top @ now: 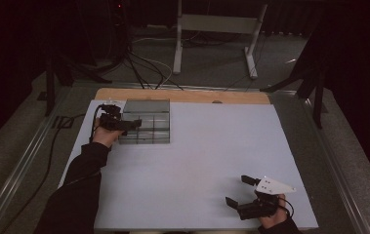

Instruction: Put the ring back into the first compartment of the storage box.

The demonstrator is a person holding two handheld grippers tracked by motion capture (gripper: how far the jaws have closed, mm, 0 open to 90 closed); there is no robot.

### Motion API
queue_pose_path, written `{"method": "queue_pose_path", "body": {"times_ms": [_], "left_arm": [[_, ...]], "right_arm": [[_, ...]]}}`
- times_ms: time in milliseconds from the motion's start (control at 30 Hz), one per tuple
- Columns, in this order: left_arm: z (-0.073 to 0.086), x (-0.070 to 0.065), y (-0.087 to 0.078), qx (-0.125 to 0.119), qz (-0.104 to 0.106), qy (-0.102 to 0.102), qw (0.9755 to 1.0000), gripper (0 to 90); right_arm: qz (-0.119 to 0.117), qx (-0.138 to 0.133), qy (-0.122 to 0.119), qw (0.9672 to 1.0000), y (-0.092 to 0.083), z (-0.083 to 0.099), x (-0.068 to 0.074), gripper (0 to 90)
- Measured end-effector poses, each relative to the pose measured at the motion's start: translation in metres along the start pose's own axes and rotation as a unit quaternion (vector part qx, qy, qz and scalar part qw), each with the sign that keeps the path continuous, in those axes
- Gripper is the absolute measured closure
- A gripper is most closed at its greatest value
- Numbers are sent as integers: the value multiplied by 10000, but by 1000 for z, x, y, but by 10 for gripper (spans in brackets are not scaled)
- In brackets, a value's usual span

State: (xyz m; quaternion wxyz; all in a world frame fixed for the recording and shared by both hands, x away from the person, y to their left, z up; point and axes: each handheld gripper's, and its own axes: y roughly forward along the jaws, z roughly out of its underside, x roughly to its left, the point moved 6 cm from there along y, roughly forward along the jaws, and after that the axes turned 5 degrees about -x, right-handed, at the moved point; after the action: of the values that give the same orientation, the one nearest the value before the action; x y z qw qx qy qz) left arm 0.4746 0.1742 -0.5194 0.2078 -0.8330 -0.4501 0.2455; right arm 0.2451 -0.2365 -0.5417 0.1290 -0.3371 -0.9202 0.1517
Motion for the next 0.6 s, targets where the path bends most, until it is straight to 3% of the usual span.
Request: {"method": "queue_pose_path", "body": {"times_ms": [67,267,533,600], "left_arm": [[0,-3,-1,-18,131,29,9999,5],[-2,-9,-6,-59,184,155,9997,5],[-4,-22,-25,-153,599,250,9978,4],[-3,-25,-31,-221,611,286,9975,5]], "right_arm": [[5,-4,-5,10000,0,0,0,0],[5,-2,8,10000,-1,0,0,0],[2,-51,22,10000,-1,-1,0,0],[0,-31,17,10000,-1,-1,0,0]]}}
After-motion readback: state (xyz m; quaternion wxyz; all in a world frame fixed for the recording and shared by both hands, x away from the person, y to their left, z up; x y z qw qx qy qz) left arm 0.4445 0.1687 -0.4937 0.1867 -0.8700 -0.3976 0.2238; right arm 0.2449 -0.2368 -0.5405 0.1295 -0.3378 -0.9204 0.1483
